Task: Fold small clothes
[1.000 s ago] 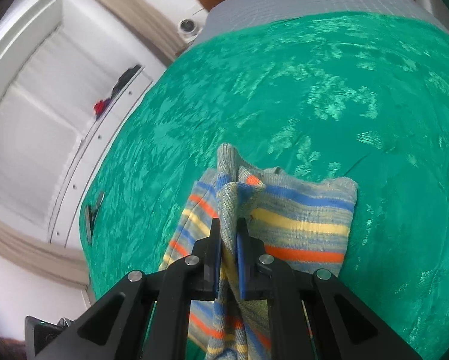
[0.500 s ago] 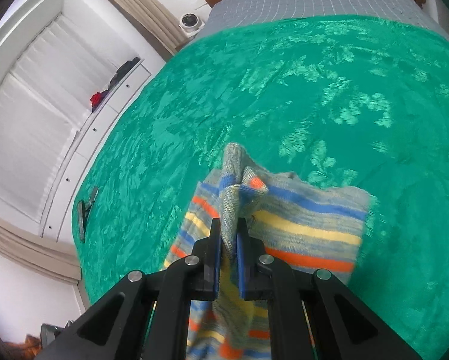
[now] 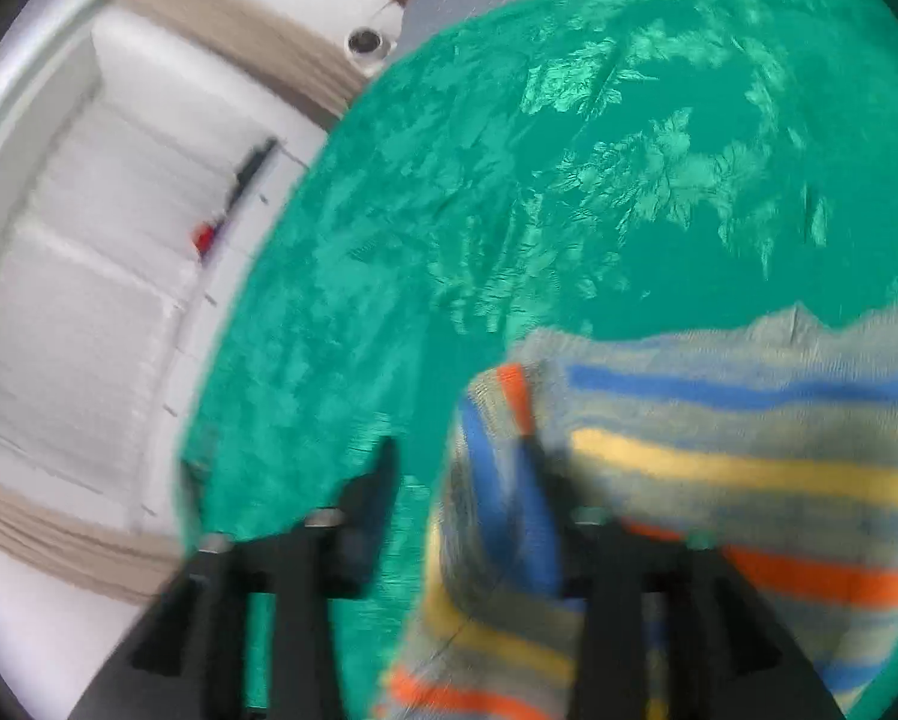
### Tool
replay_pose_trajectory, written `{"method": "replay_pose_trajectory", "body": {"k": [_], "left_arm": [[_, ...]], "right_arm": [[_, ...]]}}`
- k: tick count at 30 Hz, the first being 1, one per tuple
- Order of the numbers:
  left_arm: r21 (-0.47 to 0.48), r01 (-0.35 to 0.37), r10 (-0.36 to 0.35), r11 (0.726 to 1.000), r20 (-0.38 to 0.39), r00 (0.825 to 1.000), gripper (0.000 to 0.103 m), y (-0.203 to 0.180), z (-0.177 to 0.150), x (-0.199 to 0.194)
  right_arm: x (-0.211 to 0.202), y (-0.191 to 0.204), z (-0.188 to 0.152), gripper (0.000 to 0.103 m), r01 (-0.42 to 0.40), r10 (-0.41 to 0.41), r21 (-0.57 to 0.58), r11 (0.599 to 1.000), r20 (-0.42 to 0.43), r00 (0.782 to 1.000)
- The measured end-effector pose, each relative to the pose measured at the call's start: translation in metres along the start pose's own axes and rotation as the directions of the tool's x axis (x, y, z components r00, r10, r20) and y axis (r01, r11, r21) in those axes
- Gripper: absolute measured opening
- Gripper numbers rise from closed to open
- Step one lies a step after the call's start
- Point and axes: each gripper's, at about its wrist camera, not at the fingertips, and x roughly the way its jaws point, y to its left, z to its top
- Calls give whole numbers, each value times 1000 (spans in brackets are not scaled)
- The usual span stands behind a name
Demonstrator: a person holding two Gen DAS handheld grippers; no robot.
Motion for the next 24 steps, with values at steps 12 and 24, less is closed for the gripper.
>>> {"method": "replay_pose_trajectory", "body": {"k": [12,24], "left_arm": [[-51,-178,180,983,37,983,40,-8,58,30],[-164,-243,244,956,-15,970,66,21,37,-1]], "right_arm": [[-110,1,-105,47,297,-292,-341,892,67,954],[-120,13,-171,52,419,-385,-342,841,165,908]]}}
